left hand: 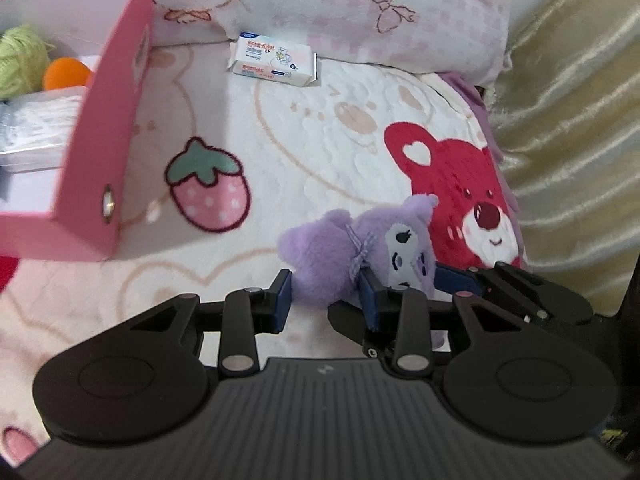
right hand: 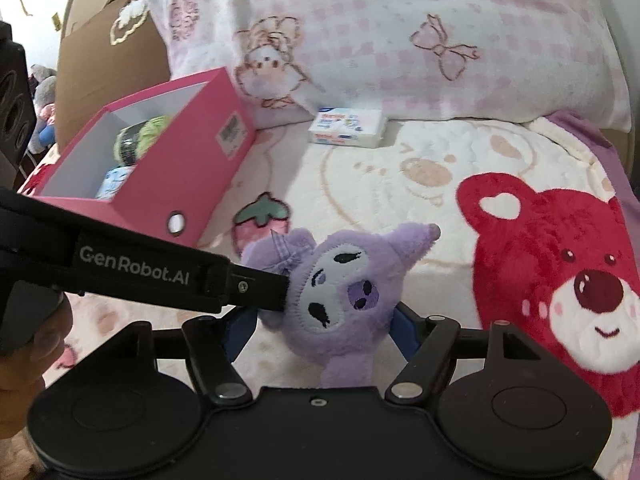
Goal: Organize objects
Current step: 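Lift the plush toy with the right gripper toward the pink box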
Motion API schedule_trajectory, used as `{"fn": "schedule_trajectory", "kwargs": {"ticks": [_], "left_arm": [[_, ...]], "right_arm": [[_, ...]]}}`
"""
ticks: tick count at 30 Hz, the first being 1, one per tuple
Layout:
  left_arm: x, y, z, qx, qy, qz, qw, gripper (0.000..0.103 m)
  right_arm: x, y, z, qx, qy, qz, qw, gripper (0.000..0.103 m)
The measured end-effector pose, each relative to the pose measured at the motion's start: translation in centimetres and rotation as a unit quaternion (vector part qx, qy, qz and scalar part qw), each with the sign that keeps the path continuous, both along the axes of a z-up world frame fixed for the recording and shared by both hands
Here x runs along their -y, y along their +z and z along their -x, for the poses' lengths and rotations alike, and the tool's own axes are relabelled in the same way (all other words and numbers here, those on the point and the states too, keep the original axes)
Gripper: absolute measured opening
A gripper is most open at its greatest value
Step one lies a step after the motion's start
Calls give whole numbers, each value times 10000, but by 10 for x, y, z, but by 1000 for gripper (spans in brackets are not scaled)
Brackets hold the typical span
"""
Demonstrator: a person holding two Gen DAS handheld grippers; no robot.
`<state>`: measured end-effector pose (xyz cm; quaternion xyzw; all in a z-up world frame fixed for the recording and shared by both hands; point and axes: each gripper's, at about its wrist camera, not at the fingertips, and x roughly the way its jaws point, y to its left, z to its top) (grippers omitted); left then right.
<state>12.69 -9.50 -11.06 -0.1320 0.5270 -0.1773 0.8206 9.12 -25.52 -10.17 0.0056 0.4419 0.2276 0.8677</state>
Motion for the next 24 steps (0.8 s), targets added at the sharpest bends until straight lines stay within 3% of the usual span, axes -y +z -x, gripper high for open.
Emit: {"fn": "schedule_trajectory", "kwargs": {"ticks": [8, 15, 24], "left_arm": [[-14, 27, 32, 84, -31, -292, 9995, 34], [-30, 48, 52, 46, -32, -217, 9997, 34], [-63, 82, 82, 296, 159, -92, 9994, 34]], "right_arm": [[-17, 19, 28, 61, 209, 5, 9998, 76], [-32, 39, 44, 33, 366, 87, 9993, 81], [-58, 68, 66, 235, 812, 91, 9964, 83]]}}
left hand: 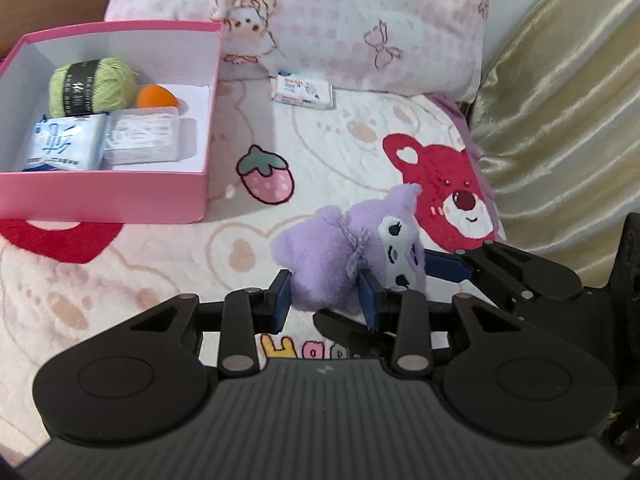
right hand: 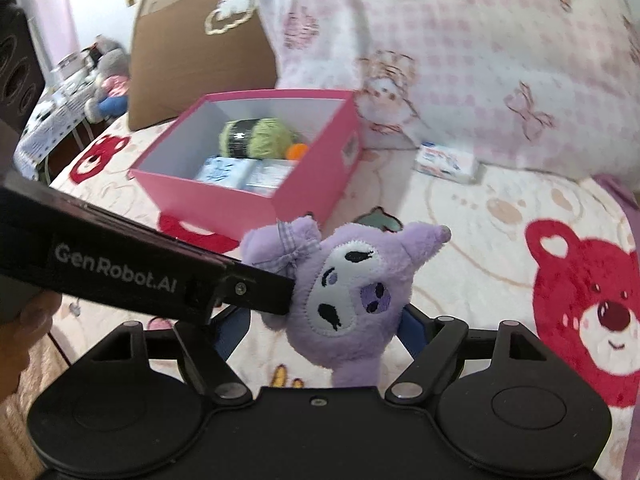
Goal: Organize objects
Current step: 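Lift the plush toy with the right gripper toward the pink box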
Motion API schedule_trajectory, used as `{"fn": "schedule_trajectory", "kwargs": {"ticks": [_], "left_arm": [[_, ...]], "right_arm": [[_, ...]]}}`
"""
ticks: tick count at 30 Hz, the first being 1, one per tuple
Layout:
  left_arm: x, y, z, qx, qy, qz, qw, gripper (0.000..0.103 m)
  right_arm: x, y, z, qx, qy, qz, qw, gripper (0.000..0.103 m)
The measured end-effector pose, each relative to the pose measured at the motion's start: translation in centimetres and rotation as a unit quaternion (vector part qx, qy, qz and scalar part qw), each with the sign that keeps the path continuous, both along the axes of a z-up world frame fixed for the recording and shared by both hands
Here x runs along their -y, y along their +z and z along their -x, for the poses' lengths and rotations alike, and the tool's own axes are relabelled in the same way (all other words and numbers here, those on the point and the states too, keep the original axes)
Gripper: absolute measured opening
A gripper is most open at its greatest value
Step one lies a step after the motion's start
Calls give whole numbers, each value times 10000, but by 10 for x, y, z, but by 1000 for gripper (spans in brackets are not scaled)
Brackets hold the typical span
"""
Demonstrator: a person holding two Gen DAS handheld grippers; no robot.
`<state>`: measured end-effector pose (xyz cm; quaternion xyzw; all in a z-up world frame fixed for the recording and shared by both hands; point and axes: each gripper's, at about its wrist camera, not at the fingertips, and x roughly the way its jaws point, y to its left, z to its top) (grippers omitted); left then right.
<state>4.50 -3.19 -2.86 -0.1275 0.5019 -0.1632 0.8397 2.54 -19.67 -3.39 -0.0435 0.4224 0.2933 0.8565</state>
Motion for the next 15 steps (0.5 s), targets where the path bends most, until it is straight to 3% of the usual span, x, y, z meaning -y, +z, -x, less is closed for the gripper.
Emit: {"fn": "schedule_trajectory", "kwargs": {"ticks": [15], "left_arm": [[-54, 33, 18, 270, 252, 220, 9991, 33]], "right_arm": [[-48, 35, 8, 231, 330, -52, 9992, 84]]}}
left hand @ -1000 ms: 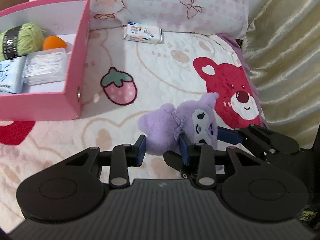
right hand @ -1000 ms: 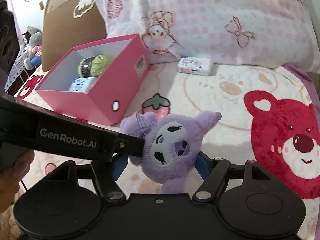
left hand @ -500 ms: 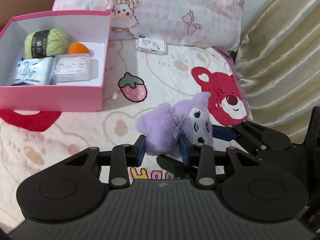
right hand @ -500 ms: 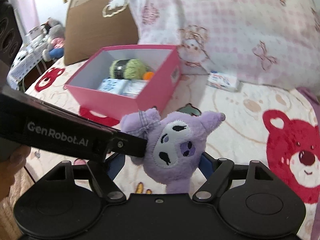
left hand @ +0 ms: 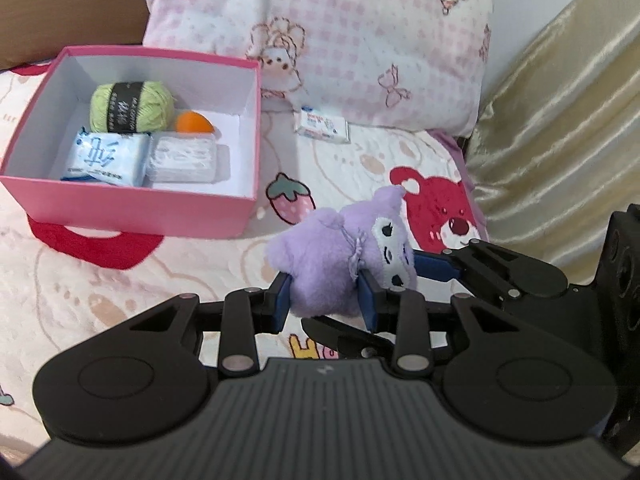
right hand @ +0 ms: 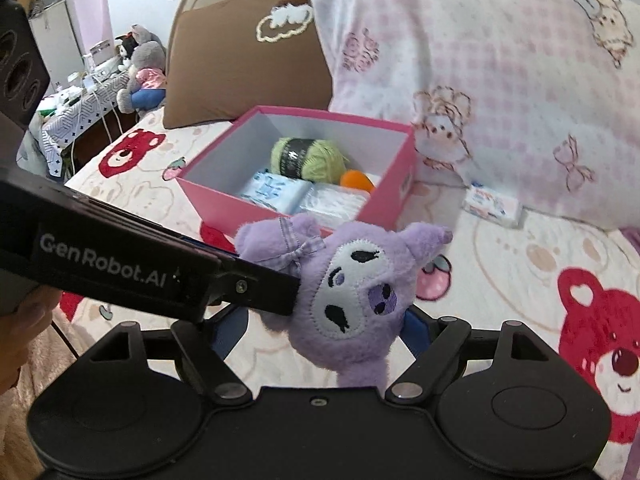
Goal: Organize objects
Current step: 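Lift the plush toy with the right gripper toward the pink box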
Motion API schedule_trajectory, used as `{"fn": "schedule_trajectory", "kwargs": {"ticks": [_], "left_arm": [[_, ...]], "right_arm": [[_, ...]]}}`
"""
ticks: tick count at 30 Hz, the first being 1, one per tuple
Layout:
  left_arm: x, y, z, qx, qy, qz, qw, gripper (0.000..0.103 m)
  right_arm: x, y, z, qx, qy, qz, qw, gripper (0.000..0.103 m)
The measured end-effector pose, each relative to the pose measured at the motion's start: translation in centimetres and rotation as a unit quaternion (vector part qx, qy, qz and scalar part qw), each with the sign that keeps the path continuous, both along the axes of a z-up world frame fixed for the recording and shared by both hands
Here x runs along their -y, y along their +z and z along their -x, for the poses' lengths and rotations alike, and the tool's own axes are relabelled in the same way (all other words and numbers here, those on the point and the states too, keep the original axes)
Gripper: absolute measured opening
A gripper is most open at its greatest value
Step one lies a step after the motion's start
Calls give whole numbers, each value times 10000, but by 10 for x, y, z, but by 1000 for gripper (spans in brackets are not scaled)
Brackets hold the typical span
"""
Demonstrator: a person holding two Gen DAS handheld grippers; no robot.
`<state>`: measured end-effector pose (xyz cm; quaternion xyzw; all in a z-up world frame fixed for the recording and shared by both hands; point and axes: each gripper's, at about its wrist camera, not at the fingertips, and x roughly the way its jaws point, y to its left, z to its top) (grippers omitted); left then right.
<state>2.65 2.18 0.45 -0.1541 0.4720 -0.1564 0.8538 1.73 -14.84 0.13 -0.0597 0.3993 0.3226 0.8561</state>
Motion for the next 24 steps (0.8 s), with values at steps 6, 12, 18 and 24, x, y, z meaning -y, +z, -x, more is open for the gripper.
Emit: {"fn": "schedule_trajectory", "kwargs": {"ticks": [6, 12, 18, 24], "left_arm": [[-22, 24, 0, 375, 116, -39, 9992, 33], [-51, 40, -11, 634, 266, 39, 9976, 33], [-78, 40, -36, 528, 386, 289, 9974, 33], [-108, 32, -62, 472, 620, 710, 9944, 33]], "right_arm": [[-16, 20, -14, -171, -155, -427, 9988, 84], [-48, 40, -28, 207, 70, -229, 9995, 83], [-78, 50, -54, 336, 264, 148, 9990, 82], [-115, 54, -84, 389, 609, 729, 9947, 82]]}}
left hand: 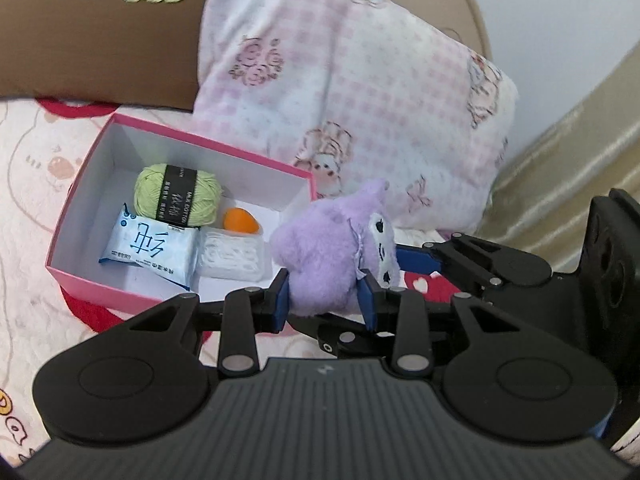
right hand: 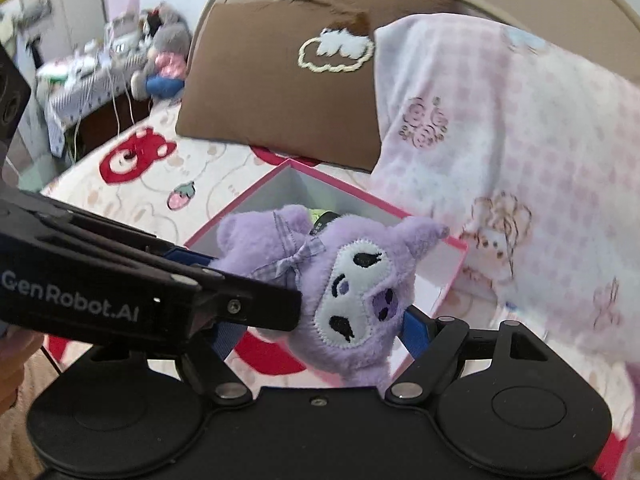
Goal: Organize objects
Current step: 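Lift the plush toy with the right gripper toward the pink box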
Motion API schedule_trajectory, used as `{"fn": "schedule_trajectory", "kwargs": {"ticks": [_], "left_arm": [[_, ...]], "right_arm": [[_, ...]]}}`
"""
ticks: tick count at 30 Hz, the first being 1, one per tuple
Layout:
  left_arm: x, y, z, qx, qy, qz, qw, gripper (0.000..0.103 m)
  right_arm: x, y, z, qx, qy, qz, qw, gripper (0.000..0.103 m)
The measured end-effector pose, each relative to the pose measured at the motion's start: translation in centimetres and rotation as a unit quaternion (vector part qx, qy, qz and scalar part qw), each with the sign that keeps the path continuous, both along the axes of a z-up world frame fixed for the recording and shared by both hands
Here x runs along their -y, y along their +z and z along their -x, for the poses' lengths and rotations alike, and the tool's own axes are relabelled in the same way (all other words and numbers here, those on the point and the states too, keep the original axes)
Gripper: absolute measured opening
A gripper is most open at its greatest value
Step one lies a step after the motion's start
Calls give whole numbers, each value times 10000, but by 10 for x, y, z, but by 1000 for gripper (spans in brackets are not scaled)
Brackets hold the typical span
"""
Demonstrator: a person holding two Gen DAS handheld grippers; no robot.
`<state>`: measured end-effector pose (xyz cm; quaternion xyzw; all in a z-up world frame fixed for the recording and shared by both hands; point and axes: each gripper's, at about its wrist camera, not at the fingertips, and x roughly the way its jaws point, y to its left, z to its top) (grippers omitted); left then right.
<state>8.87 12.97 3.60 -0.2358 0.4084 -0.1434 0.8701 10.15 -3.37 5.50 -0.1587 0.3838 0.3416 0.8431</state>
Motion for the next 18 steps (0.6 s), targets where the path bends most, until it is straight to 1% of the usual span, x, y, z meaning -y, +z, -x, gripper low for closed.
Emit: {"fn": "schedule_trajectory", "kwargs": {"ticks": [3, 5, 7, 10, 11, 13, 14, 16, 18], "left_arm": [[-11, -8, -13, -51, 10, -15, 10000, 33], [-16, -15, -24, -113, -8, -69, 9999, 33], [-19, -24, -36, -203, -100, -138, 9996, 33], [-24, -39, -49, -307, -112, -147, 9994, 33], [-26, -45, -52, -353, -100, -110, 9993, 33], [-30, -56, -58, -395, -113, 17, 9992, 33], [-34, -61, -60, -395, -95, 143, 9991, 33], [-41, -72, -67, -473, -99, 487, 9976, 33], [-43, -76, -69, -425, -79, 459, 9980, 33]], "right_arm": [[-12, -10, -14, -39, -12, 26, 10000, 82], [-17, -19, -23, -121, -129, -16, 9998, 80], [-27, -32, -34, -186, -275, 150, 9993, 77], [-35, -45, -45, -318, -327, 273, 9986, 75], [-36, -50, -48, -363, -343, 298, 9983, 74], [-40, -59, -51, -317, -304, 394, 9983, 72], [-41, -63, -52, -237, -283, 463, 9982, 70], [-45, -70, -53, -42, -265, 580, 9980, 68], [-48, -74, -54, 89, -191, 631, 9978, 68]]}}
